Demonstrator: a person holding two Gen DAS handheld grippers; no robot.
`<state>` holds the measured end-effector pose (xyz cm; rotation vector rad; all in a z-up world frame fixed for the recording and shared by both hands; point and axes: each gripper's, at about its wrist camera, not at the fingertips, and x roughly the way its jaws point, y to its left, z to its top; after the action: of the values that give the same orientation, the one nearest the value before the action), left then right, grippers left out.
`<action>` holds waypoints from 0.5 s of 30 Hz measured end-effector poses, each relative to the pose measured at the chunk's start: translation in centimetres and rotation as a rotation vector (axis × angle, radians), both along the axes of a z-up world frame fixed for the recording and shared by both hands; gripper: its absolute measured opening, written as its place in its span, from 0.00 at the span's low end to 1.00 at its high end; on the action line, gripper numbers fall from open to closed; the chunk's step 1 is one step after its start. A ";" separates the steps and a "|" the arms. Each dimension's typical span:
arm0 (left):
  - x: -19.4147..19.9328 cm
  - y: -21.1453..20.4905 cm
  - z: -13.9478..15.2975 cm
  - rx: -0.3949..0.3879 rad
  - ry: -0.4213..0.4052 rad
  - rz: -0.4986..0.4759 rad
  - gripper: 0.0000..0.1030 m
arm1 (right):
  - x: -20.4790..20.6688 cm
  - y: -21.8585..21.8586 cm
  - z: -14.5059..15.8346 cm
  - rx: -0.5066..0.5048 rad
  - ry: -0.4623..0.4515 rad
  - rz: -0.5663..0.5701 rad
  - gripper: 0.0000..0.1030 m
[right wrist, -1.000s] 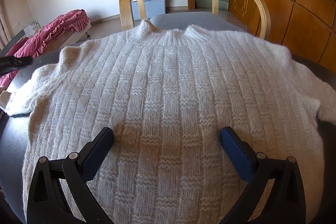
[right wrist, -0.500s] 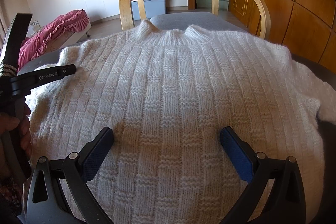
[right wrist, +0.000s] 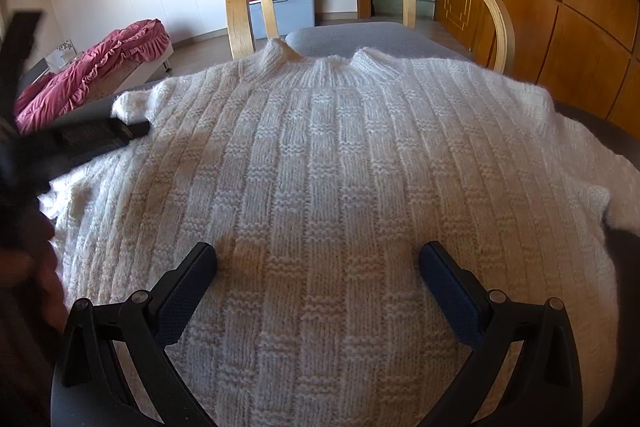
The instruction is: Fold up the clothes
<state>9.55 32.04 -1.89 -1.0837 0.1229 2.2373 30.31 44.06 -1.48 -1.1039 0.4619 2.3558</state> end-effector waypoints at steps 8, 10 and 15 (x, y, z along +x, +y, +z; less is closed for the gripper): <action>-1.0 -1.7 -0.6 0.102 -0.059 -0.002 0.23 | -0.6 3.1 4.1 0.087 0.012 0.080 1.00; -0.7 -1.2 -0.5 0.062 -0.027 -0.023 0.23 | -1.2 5.9 5.4 0.090 0.046 0.013 1.00; -1.1 -1.1 -0.6 0.034 -0.007 -0.093 0.22 | -3.6 11.2 4.7 0.029 0.065 -0.063 0.80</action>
<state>8.43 30.89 -2.47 -1.0460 0.1289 2.1450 26.75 55.28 3.26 -0.9887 0.4775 2.3415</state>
